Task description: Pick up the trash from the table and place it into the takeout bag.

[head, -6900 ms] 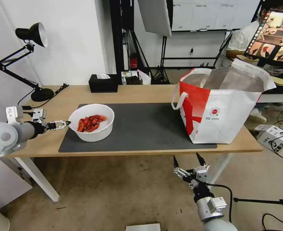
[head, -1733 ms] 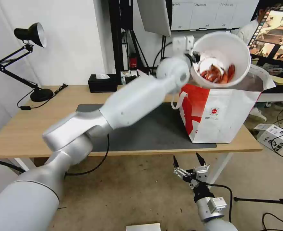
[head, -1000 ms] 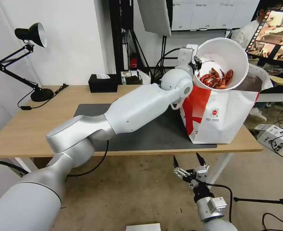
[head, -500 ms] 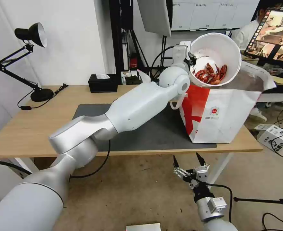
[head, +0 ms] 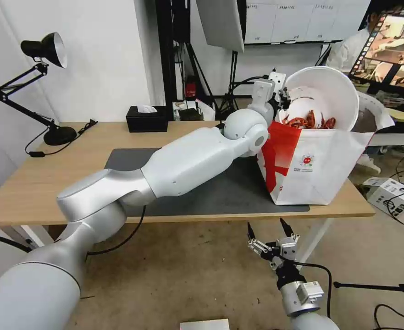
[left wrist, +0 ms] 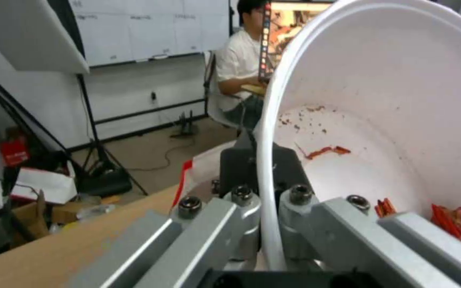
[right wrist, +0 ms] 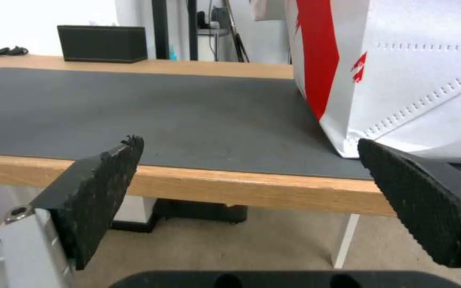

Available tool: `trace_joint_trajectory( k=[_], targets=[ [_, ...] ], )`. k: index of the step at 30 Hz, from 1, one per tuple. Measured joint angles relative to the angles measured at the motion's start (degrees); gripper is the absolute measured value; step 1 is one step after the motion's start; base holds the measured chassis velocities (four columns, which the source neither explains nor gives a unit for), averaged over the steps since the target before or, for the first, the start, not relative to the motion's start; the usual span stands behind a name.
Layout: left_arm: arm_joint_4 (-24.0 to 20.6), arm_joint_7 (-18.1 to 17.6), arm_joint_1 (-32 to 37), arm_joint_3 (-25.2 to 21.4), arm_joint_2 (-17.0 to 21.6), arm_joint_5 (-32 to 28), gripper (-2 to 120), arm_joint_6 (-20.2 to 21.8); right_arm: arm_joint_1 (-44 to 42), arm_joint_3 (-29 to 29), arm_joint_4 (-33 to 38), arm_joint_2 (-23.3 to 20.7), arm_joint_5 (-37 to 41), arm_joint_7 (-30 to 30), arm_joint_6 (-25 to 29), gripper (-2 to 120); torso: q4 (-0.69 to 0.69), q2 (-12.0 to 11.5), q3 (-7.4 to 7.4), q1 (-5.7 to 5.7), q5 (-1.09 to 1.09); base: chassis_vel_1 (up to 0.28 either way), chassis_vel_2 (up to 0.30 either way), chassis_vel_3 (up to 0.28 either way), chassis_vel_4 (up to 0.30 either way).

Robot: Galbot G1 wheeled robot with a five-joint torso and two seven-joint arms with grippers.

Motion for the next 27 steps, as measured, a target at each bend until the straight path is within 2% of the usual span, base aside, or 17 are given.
trace_joint_trajectory(
  k=[11,18,20,22,24,25,27],
  targets=[
    [-0.2,2.6,0.4,2.2,1.9,-0.4,0,1.6,0.0,0.0,0.0,0.0,0.0,0.0,0.0,100,0.00,0.0,0.00,0.00,0.00,0.000,0.000,0.000,0.000],
    [-0.2,2.8,0.8,2.6,1.8,-0.2,0,2.0,0.0,0.0,0.0,0.0,0.0,0.0,0.0,100,0.00,0.0,0.00,0.00,0.00,0.000,0.000,0.000,0.000],
    [-0.6,3.0,1.0,2.6,1.8,-0.2,9,2.6,0.0,0.0,0.0,0.0,0.0,0.0,0.0,100,0.00,0.0,0.00,0.00,0.00,0.000,0.000,0.000,0.000],
    [-0.9,3.1,1.1,2.7,1.9,-0.3,12,2.8,0.0,0.0,0.0,0.0,0.0,0.0,0.0,100,0.00,0.0,0.00,0.00,0.00,0.000,0.000,0.000,0.000],
    [-1.5,3.3,1.3,2.7,2.0,-0.7,24,3.4,0.0,0.0,0.0,0.0,0.0,0.0,0.0,100,0.00,0.0,0.00,0.00,0.00,0.000,0.000,0.000,0.000],
    [-1.5,3.3,1.3,2.7,2.0,-0.7,24,3.4,0.0,0.0,0.0,0.0,0.0,0.0,0.0,100,0.00,0.0,0.00,0.00,0.00,0.000,0.000,0.000,0.000],
    [-2.1,3.2,1.4,2.7,2.0,-1.4,33,3.9,0.0,0.0,0.0,0.0,0.0,0.0,0.0,100,0.00,0.0,0.00,0.00,0.00,0.000,0.000,0.000,0.000]
  ],
)
